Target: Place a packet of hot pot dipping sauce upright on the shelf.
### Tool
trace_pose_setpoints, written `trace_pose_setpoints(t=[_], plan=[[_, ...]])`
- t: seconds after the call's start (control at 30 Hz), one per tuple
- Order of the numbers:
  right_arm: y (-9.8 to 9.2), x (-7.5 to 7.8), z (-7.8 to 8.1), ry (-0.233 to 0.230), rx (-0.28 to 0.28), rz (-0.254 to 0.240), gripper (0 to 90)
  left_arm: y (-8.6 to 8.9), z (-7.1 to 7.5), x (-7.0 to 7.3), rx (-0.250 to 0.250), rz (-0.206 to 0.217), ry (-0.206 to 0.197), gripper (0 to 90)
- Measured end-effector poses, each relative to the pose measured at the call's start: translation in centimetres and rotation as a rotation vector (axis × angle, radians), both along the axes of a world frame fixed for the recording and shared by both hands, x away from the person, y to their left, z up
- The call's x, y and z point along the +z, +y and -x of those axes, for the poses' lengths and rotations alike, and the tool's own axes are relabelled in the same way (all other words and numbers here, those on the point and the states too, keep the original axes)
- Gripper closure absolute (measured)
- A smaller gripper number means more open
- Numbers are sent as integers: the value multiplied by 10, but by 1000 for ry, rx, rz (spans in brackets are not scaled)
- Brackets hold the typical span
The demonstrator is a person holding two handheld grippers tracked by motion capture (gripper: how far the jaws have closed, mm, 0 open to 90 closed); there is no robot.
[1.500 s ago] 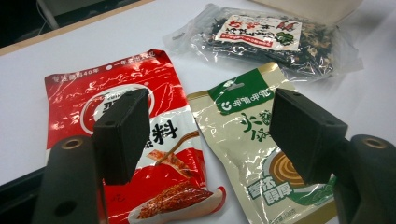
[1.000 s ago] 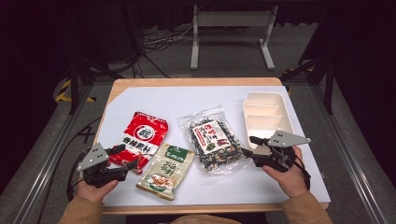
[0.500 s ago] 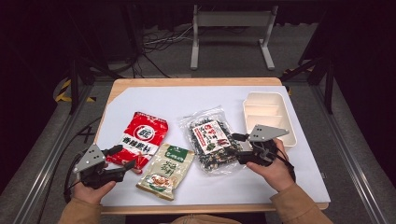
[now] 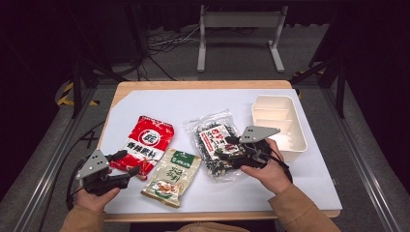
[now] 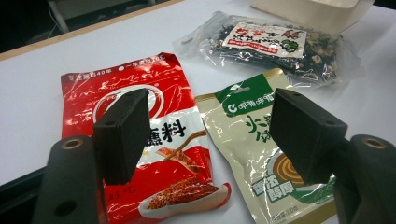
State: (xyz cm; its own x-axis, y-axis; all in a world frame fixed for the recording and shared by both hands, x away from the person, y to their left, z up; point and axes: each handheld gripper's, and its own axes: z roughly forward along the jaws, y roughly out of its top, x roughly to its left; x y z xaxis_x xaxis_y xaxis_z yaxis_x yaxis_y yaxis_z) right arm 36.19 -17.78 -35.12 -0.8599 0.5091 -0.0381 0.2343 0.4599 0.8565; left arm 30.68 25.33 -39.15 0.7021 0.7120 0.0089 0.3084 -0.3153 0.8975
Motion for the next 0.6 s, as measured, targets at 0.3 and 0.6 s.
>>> trace_pose_setpoints(t=[0.3, 0.6], plan=[[13, 0, -5, 43, 21, 3, 384, 0, 0, 0, -4, 5, 10, 299], [41, -5, -19, 141, 35, 79, 381, 0, 0, 0, -9, -1, 8, 300]])
